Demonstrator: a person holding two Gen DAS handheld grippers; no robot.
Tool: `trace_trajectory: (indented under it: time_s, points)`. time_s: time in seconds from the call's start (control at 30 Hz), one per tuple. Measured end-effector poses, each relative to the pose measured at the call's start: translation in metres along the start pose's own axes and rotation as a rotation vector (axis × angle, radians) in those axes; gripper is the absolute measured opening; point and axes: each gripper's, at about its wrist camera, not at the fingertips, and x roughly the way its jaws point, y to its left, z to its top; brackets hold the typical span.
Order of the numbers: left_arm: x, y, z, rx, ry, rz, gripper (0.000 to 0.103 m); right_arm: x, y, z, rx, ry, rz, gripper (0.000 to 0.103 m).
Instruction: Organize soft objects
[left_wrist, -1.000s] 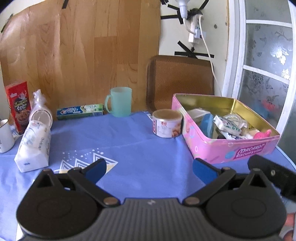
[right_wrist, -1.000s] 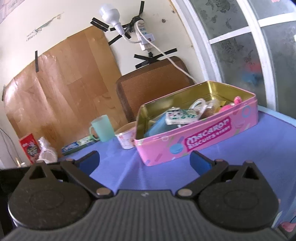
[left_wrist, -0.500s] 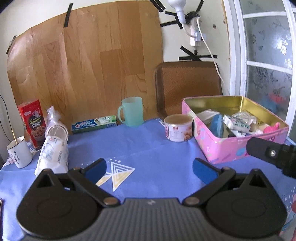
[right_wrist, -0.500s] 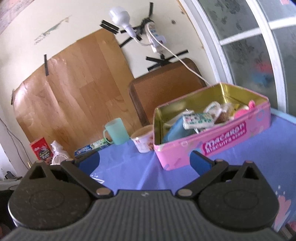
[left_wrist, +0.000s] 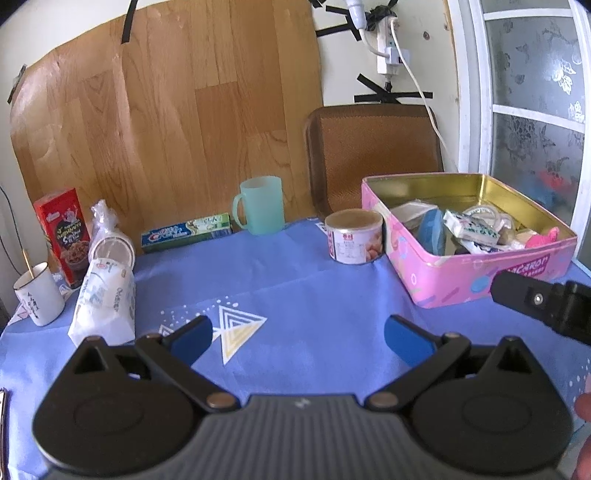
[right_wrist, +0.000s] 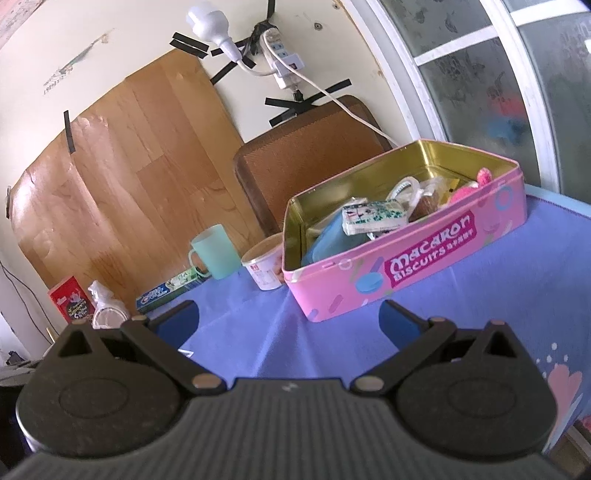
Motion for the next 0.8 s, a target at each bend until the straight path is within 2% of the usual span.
trace_trajectory:
  time_s: [0.8]
  points:
    - [0.012,0.000,-0.005,-0.021,0.091,-0.041,0.103,0.003,-0.006,-0.002,0.027,0.024,-0.006,0.103]
